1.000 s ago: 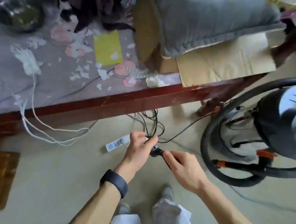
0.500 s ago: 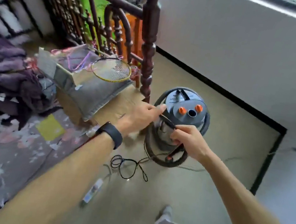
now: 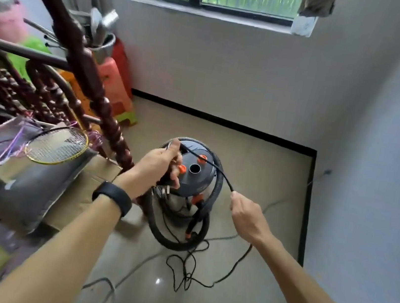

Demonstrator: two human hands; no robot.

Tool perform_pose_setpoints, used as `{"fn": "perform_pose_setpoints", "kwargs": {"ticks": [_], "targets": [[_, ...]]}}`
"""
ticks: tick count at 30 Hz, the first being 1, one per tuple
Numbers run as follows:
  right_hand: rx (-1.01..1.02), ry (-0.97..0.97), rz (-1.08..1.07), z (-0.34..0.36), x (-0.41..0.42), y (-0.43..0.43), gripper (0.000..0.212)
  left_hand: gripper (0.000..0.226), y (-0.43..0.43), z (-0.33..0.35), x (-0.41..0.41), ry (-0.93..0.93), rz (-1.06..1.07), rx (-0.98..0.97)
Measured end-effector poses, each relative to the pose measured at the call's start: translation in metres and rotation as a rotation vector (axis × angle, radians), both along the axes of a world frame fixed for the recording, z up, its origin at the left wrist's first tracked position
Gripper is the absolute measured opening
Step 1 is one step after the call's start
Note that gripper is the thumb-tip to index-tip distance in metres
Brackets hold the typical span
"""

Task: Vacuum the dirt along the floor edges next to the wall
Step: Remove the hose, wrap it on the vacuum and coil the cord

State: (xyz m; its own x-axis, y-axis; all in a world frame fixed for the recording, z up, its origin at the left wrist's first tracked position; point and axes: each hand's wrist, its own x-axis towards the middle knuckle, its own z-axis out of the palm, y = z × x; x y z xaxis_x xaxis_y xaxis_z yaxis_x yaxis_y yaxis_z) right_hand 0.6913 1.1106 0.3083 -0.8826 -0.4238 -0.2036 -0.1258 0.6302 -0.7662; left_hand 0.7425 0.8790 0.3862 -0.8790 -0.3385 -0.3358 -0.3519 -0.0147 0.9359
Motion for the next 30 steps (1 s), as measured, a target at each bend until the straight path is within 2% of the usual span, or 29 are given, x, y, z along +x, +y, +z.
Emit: {"fn": "perform_pose_setpoints", "kwargs": {"ticks": [2, 5, 7, 9, 11, 13, 15, 18, 20, 26, 28, 30], "targets": [[0.034, -0.013, 0.059, 0.007, -0.009, -0.004, 0.037, 0.035, 0.023, -0.013, -0.019, 0.011, 0.084, 0.115], [0.000, 0.073, 0.053, 0.005, -0.025, -0.006, 0.030, 0.017, 0.043, -0.034, -0.035, -0.079, 0.017, 0.045], [-0.043, 0.106, 0.015, 0.009, -0.036, -0.006, 0.027, 0.021, 0.046, -0.045, -0.040, -0.129, -0.007, -0.020], [0.013, 0.135, 0.089, 0.011, -0.048, -0.005, 0.036, 0.037, 0.045, -0.048, -0.044, -0.122, 0.111, -0.017], [0.083, 0.153, 0.184, 0.012, -0.049, -0.007, 0.051, 0.049, 0.035, -0.046, -0.050, -0.087, 0.351, 0.161], [0.128, 0.150, 0.239, 0.009, -0.052, -0.009, 0.052, 0.046, 0.017, -0.044, -0.056, -0.035, 0.446, 0.364], [0.113, 0.157, 0.211, 0.008, -0.057, -0.010, 0.043, 0.042, 0.007, -0.042, -0.056, -0.084, 0.299, 0.376], [0.006, 0.136, 0.207, 0.011, -0.057, -0.017, 0.042, 0.052, 0.014, -0.038, -0.057, -0.273, -0.056, 0.171], [0.010, 0.153, 0.281, 0.014, -0.051, -0.025, 0.044, 0.056, 0.020, -0.038, -0.060, -0.287, -0.141, 0.090], [-0.082, 0.200, 0.258, 0.021, -0.039, -0.051, 0.040, 0.038, 0.013, -0.027, -0.079, -0.175, -0.138, 0.204], [-0.103, 0.157, 0.243, 0.021, -0.030, -0.057, 0.051, 0.035, 0.008, -0.022, -0.086, -0.103, -0.063, 0.208], [-0.096, 0.018, 0.236, 0.013, -0.025, -0.052, 0.065, 0.037, -0.008, -0.016, -0.095, -0.029, 0.091, 0.343]]}}
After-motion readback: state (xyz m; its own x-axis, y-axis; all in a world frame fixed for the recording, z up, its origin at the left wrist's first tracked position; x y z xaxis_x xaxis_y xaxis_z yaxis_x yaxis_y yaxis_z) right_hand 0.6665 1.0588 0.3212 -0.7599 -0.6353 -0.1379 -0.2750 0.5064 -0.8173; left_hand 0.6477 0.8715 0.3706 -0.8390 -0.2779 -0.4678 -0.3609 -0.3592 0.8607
